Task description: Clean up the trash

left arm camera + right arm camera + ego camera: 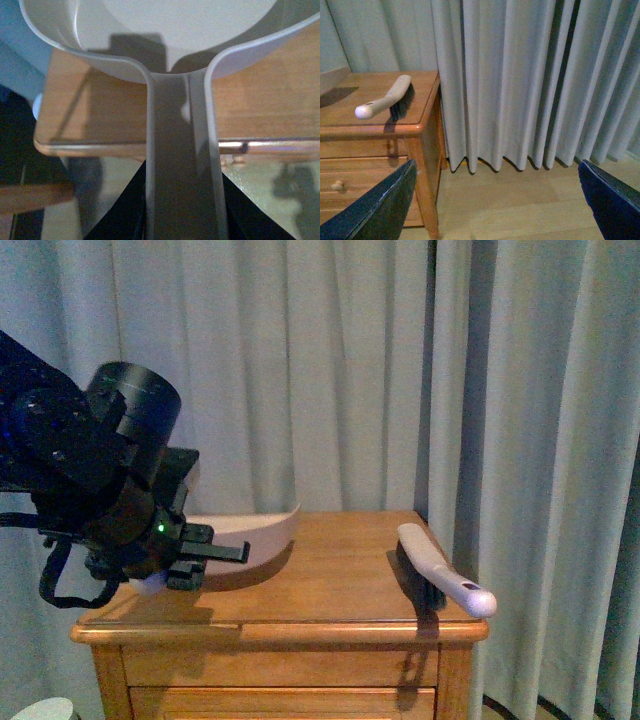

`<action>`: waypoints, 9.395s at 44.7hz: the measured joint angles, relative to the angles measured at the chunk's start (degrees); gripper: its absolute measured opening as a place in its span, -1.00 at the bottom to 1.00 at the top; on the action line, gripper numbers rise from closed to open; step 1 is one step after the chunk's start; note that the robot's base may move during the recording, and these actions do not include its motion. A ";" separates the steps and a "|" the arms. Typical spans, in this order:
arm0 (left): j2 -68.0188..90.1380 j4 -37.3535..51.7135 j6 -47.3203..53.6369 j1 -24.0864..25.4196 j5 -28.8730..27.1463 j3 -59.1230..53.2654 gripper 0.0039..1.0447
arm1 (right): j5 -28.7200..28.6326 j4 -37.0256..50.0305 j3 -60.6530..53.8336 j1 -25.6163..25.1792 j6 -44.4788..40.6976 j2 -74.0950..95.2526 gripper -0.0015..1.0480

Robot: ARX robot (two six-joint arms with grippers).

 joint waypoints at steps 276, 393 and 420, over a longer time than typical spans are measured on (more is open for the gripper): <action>-102.36 26.49 1.49 6.86 4.96 -81.44 -0.50 | 20.59 16.55 25.79 18.58 -6.25 36.92 -0.61; -24.26 -10.14 33.20 13.00 17.57 -28.35 -0.51 | 21.11 16.20 25.83 18.75 -6.47 37.00 -0.61; -24.26 -10.14 33.27 12.90 17.77 -28.35 -0.51 | 7.76 -18.51 75.21 26.82 -9.99 92.08 -0.61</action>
